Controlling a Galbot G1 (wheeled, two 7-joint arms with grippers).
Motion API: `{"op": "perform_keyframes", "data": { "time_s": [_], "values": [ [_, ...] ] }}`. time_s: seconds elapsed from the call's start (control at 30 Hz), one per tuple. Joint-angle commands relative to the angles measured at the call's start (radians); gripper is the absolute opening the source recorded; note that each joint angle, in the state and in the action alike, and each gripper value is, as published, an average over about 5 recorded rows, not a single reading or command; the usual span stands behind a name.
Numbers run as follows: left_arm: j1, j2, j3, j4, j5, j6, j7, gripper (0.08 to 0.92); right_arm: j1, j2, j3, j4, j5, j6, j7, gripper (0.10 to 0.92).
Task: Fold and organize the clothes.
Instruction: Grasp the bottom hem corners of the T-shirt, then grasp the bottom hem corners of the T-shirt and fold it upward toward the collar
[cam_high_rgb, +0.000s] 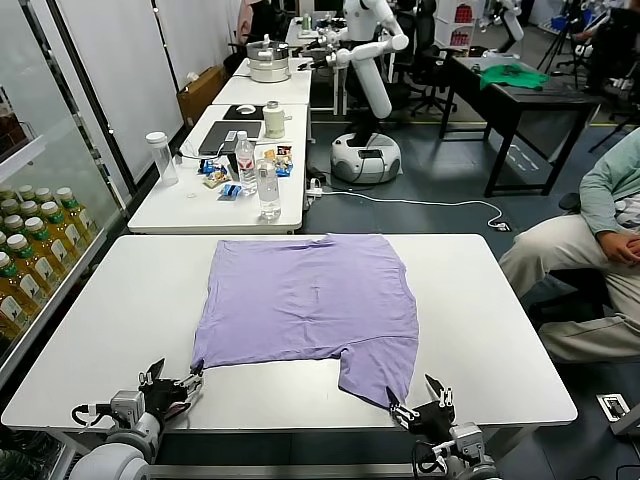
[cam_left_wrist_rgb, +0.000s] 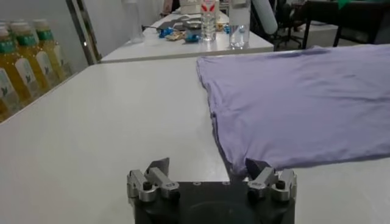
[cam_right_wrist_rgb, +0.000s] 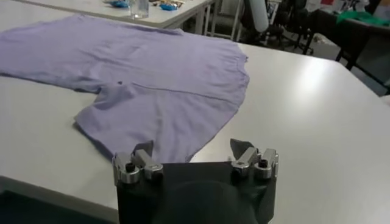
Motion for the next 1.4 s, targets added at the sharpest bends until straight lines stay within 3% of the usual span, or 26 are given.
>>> {"op": "perform_keyframes", "data": {
  "time_s": [0.03, 0.6, 0.73, 0.83, 1.2, 1.3, 1.4],
  "values": [
    [0.011, -0.007, 0.005, -0.007, -0.004, 0.006, 0.008, 0.723, 0.003, 0.003, -0.01, -0.004, 0.057, -0.016, 0.015, 0.621],
    [0.051, -0.025, 0.007, -0.065, 0.003, -0.043, 0.004, 0.238, -0.045, -0.014, 0.061, 0.05, 0.124, 0.008, -0.051, 0.139],
    [0.132, -0.022, -0.009, -0.167, 0.019, -0.079, -0.02, 0.127, -0.14, -0.043, 0.163, 0.151, 0.117, 0.033, -0.091, 0.112],
    [0.221, -0.013, -0.016, -0.238, 0.022, -0.088, -0.035, 0.09, -0.237, -0.062, 0.223, 0.217, 0.103, 0.045, -0.112, 0.112],
    [0.499, 0.026, -0.108, -0.347, 0.032, -0.145, -0.082, 0.087, -0.417, -0.073, 0.259, 0.369, 0.043, 0.074, -0.111, 0.112],
    [0.48, 0.031, -0.132, -0.347, 0.028, -0.152, -0.08, 0.087, -0.341, -0.066, 0.242, 0.354, 0.043, 0.076, -0.101, 0.112],
    [0.386, 0.03, -0.123, -0.313, 0.014, -0.142, -0.059, 0.087, -0.207, -0.045, 0.202, 0.29, 0.043, 0.066, -0.09, 0.112]
  ]
}}
